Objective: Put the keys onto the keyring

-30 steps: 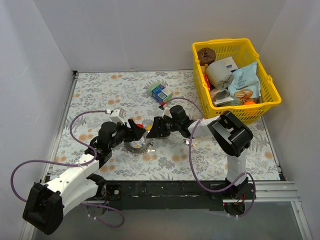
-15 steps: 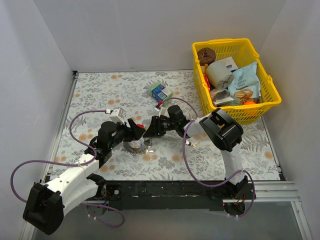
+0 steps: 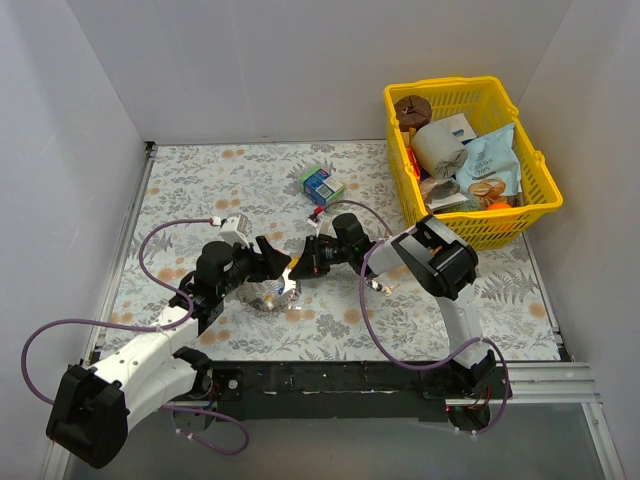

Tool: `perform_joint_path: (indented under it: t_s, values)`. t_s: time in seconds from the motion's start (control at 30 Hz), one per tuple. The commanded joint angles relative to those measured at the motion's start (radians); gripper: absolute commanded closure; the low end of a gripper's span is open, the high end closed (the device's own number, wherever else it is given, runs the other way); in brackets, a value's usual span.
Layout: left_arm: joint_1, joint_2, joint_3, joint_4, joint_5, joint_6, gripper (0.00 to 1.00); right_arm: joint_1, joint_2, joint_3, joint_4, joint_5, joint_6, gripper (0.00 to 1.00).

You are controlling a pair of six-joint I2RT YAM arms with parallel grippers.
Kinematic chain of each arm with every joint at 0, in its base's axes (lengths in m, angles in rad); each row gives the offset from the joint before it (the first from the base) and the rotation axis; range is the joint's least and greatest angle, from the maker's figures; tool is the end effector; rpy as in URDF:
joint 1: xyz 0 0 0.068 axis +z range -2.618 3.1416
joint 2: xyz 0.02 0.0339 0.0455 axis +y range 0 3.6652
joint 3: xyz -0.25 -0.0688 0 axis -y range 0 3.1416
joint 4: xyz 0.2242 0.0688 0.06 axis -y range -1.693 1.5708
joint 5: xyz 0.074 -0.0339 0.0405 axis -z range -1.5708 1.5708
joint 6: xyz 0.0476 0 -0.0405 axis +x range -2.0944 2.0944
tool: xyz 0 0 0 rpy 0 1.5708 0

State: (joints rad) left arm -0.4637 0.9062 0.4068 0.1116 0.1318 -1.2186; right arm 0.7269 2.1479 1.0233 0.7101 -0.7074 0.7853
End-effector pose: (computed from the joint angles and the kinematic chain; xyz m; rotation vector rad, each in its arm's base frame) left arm 0.1793 -0.0966 0.2098 -0.7091 2.0492 -1.1800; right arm 0.2844 0.2943 0.1023 -0.4714 2.2421 1.5955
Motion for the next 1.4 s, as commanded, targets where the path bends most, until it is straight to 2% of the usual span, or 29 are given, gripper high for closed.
perform_joint_path:
  t_s: [0.0, 0.23, 0.5, 0.7, 1.03, 1.37]
  values:
    - [0.008, -0.006, 0.032, -0.013, 0.0, 0.021, 0.33, 0.003, -0.026, -0.014, 0.02, 0.006, -0.032, 0.99]
    - [0.008, -0.004, 0.021, -0.009, 0.009, 0.018, 0.33, -0.024, -0.105, -0.123, 0.097, 0.037, 0.003, 0.99]
    - [0.008, 0.048, 0.009, 0.017, 0.078, 0.022, 0.33, -0.075, -0.186, -0.187, 0.071, 0.063, -0.026, 0.99]
    - [0.007, 0.099, 0.023, 0.016, 0.12, 0.034, 0.33, -0.098, -0.235, -0.268, 0.126, 0.111, 0.04, 0.99]
    - [0.007, 0.14, 0.021, 0.031, 0.164, 0.041, 0.33, -0.126, -0.381, -0.465, 0.21, 0.305, 0.196, 0.99]
    - [0.008, 0.142, 0.029, 0.023, 0.169, 0.045, 0.34, -0.126, -0.356, -0.365, 0.109, 0.244, 0.106, 0.99]
